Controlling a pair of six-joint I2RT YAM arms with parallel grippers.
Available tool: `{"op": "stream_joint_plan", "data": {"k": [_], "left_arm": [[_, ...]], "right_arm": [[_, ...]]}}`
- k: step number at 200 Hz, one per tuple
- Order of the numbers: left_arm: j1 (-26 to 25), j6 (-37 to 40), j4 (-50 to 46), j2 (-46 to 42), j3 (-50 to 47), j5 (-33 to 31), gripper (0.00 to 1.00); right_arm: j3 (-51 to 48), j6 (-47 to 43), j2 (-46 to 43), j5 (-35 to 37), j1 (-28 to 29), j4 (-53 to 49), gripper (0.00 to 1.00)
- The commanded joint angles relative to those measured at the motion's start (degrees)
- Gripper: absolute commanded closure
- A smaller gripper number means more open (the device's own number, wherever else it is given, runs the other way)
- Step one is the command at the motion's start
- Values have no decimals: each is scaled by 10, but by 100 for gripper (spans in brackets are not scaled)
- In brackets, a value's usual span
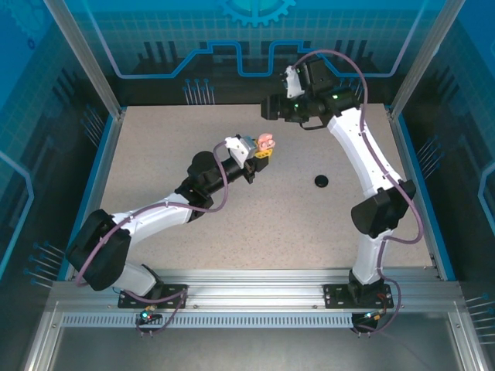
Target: Insert wireless bluetooth earbuds into charging case
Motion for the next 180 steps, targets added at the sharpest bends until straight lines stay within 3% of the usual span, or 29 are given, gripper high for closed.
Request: {"op": "stream_joint_plan", "data": {"k": [1, 180], "left_arm": [[-3, -12, 17, 9, 20, 16, 100], [0, -7, 14, 17, 25, -12, 100]], "right_arm": [[16, -20, 0, -20, 15, -31, 33], [-163, -20, -134, -5, 46, 21, 38]]}}
